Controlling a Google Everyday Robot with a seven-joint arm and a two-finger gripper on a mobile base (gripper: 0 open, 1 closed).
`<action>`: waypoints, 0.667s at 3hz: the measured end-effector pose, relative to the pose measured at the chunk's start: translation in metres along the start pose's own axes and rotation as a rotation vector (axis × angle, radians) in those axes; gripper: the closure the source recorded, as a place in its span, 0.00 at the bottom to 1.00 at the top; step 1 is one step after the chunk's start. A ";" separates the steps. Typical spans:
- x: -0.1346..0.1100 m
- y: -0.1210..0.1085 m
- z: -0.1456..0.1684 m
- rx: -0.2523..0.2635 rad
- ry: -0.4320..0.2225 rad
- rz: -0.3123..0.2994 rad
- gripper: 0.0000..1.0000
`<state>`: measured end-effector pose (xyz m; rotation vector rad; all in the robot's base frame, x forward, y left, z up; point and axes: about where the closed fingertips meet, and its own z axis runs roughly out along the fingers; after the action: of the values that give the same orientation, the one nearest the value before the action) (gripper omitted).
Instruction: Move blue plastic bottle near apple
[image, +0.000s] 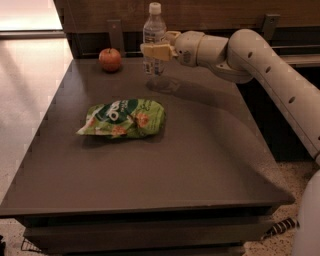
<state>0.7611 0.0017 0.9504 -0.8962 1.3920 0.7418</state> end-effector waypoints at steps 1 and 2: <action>0.000 -0.003 0.006 0.000 0.015 0.006 1.00; 0.011 -0.020 0.024 -0.011 0.043 0.037 1.00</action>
Offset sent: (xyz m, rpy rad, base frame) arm 0.0753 0.0068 -0.0128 -0.0236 0.0951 -0.0087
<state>0.7907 0.0121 0.9403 -0.9020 1.4472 0.7624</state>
